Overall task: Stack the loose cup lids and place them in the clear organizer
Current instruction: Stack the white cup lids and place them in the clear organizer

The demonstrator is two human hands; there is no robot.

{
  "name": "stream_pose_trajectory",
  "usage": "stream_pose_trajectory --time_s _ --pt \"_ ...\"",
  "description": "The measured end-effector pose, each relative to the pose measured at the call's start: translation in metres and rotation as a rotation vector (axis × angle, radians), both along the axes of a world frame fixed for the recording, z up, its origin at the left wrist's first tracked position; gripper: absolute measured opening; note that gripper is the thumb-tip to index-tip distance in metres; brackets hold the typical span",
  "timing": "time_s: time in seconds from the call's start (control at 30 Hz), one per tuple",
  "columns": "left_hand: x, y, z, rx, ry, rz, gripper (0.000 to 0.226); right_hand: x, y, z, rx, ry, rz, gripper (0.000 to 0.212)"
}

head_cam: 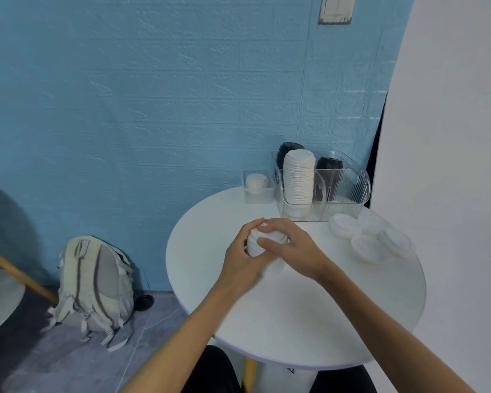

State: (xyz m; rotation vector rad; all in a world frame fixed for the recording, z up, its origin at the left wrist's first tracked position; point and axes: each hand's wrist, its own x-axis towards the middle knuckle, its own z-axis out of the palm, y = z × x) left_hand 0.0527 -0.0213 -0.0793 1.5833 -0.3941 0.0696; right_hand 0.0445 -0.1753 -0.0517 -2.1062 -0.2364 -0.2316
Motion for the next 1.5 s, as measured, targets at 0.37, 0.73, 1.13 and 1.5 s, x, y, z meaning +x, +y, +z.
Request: stream_pose_trajectory --time_s 0.37,0.73,1.13,1.5 --pt "0.005 0.001 -0.008 0.025 0.009 -0.005 0.056 -0.008 -0.003 -0.008 -0.002 -0.030 0.084 0.024" --pt "0.009 0.000 -0.010 -0.002 0.053 -0.011 0.063 0.030 -0.054 -0.009 -0.196 0.149 -0.059 0.059" --pt "0.009 0.000 -0.010 -0.007 0.018 -0.002 0.062 0.038 -0.055 -0.031 -0.262 0.190 -0.014 0.058" --pt "0.010 0.000 -0.008 -0.048 0.064 -0.032 0.069 0.018 -0.036 0.025 0.164 -0.079 0.002 0.043"
